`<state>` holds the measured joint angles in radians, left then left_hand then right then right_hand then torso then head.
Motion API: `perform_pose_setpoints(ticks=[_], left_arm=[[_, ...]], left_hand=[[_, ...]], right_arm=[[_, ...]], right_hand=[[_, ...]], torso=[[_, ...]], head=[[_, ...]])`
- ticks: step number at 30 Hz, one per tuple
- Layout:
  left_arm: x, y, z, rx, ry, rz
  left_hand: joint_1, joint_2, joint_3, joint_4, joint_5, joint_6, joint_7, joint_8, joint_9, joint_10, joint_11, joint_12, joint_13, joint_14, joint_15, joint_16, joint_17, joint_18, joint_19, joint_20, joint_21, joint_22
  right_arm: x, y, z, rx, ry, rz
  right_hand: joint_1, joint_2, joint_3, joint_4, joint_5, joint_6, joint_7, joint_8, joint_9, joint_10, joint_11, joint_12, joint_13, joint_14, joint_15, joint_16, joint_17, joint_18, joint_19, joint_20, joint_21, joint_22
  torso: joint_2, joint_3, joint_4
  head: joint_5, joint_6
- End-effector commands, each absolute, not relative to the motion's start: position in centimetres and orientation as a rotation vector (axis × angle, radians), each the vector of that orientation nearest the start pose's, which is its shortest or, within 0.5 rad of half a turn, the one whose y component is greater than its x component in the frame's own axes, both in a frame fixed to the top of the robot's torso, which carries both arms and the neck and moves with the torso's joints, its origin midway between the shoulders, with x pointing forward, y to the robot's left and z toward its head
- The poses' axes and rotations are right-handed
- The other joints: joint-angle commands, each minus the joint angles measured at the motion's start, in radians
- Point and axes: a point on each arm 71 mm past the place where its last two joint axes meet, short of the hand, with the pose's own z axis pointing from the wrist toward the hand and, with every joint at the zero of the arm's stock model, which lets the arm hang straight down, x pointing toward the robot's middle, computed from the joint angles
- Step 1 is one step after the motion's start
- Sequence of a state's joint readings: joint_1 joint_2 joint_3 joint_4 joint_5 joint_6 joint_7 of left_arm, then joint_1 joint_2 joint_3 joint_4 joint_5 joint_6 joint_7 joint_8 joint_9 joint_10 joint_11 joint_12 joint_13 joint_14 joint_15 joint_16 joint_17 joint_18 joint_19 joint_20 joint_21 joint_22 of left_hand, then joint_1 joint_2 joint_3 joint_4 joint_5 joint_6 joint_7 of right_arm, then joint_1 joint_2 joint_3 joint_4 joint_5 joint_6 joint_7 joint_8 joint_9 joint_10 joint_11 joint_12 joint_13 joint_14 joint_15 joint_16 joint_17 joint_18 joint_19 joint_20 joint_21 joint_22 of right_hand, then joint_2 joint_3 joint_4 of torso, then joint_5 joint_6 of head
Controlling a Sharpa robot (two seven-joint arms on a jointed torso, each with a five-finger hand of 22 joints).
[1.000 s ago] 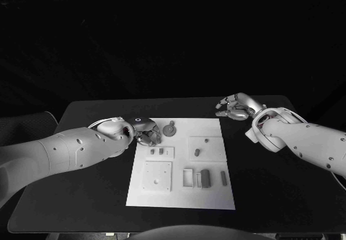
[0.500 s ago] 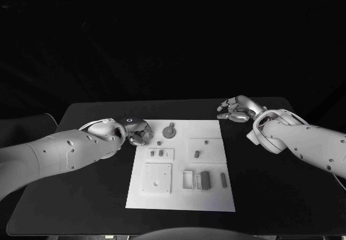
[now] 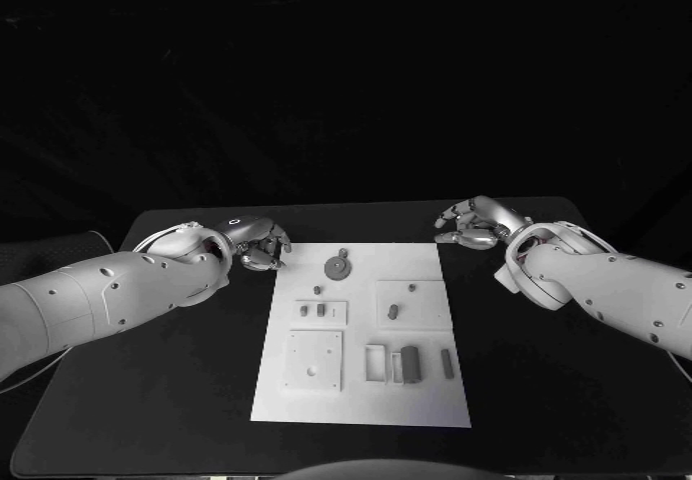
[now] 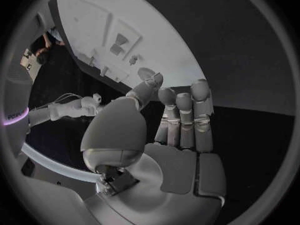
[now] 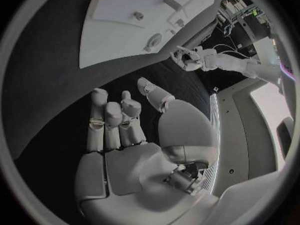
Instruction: Assemble the parts on the task board
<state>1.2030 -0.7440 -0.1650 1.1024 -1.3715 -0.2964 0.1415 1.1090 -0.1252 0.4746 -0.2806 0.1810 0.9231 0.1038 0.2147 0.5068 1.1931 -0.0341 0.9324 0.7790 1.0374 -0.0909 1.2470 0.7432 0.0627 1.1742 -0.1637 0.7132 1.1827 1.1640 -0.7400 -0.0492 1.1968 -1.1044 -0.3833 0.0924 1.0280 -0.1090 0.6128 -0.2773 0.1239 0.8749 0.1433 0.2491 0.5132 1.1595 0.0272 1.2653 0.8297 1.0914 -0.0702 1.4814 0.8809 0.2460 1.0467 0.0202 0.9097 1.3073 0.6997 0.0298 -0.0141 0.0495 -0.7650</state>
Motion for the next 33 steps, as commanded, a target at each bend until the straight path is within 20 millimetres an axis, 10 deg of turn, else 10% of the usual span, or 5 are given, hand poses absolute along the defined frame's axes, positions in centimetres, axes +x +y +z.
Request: perform_pose_setpoints(ticks=[1, 6, 13, 20, 33], left_arm=[[53.1, 27.6, -23.9, -0.016, 1.735, -0.642], [52.7, 28.1, -23.9, -0.294, 1.756, -0.777], [52.1, 27.6, -23.8, -0.464, 1.749, -0.914], [51.7, 27.0, -23.6, -0.588, 1.722, -1.034], [51.3, 26.2, -23.5, -0.613, 1.72, -1.102]], left_hand=[[-0.012, 0.004, 0.014, -0.003, -0.003, 0.01, 0.029, 0.008, 0.003, -0.106, 0.055, -0.088, -0.049, -0.021, 0.011, -0.087, -0.038, 0.036, -0.029, 0.013, -0.082, -0.056], [-0.013, 0.006, 0.043, -0.007, -0.004, -0.009, 0.055, 0.015, 0.01, -0.149, 0.09, -0.332, -0.201, -0.072, 0.078, -0.295, -0.118, 0.0, -0.11, 0.051, -0.252, -0.173], [-0.017, 0.016, 0.027, -0.006, -0.009, -0.057, 0.071, 0.021, 0.009, -0.118, 0.14, -0.634, -0.393, -0.083, 0.135, -0.499, -0.14, 0.003, -0.142, 0.108, -0.401, -0.285], [-0.049, 0.021, -0.006, -0.007, -0.009, -0.078, 0.068, 0.024, 0.006, -0.124, 0.163, -0.734, -0.46, -0.099, 0.168, -0.632, -0.15, 0.006, -0.176, 0.142, -0.48, -0.341], [-0.05, 0.031, -0.039, -0.007, -0.009, -0.071, 0.08, 0.036, 0.002, -0.07, 0.153, -0.762, -0.485, -0.052, 0.158, -0.673, -0.115, 0.009, -0.137, 0.134, -0.492, -0.352]], right_arm=[[53.1, -24.5, -22.3, 0.145, 1.667, 0.714], [52.6, -24.2, -23.2, 0.108, 1.685, 0.703], [51.6, -23.5, -24.6, 0.047, 1.712, 0.695], [50.5, -22.7, -25.9, -0.023, 1.738, 0.692], [49.8, -21.5, -27.8, -0.087, 1.759, 0.67]], right_hand=[[0.0, -0.002, 0.0, -0.001, 0.001, -0.004, 0.004, -0.005, -0.001, -0.002, 0.006, 0.004, 0.0, 0.005, -0.002, -0.002, -0.001, 0.016, 0.005, -0.001, -0.004, 0.016], [0.001, -0.001, 0.001, -0.002, 0.001, -0.004, 0.004, -0.006, -0.001, -0.002, 0.006, 0.004, 0.0, 0.005, -0.002, -0.002, -0.001, 0.016, 0.005, -0.001, -0.004, 0.016], [0.002, -0.002, 0.001, -0.004, 0.001, -0.004, 0.004, -0.006, -0.001, -0.001, 0.006, 0.004, 0.0, 0.005, -0.002, -0.002, -0.001, 0.016, 0.005, -0.001, -0.004, 0.016], [0.005, -0.004, 0.001, -0.006, 0.001, -0.003, 0.004, -0.005, -0.001, -0.001, 0.006, 0.004, 0.0, 0.005, -0.002, -0.002, -0.001, 0.016, 0.006, -0.001, -0.004, 0.016], [0.01, -0.01, 0.0, -0.009, 0.0, -0.002, 0.004, -0.005, 0.0, -0.001, 0.006, 0.004, -0.001, 0.006, -0.002, -0.001, -0.001, 0.016, 0.006, -0.002, -0.003, 0.017]], torso=[[0.001, 0.0009, -0.001], [0.001, 0.0002, -0.0016], [0.002, -0.0013, -0.0007], [0.002, -0.0019, -0.0013], [0.001, -0.0027, 0.0002]], head=[[-0.003, 0.003], [-0.012, 0.001], [-0.019, 0.0], [-0.024, -0.001], [-0.022, -0.004]])
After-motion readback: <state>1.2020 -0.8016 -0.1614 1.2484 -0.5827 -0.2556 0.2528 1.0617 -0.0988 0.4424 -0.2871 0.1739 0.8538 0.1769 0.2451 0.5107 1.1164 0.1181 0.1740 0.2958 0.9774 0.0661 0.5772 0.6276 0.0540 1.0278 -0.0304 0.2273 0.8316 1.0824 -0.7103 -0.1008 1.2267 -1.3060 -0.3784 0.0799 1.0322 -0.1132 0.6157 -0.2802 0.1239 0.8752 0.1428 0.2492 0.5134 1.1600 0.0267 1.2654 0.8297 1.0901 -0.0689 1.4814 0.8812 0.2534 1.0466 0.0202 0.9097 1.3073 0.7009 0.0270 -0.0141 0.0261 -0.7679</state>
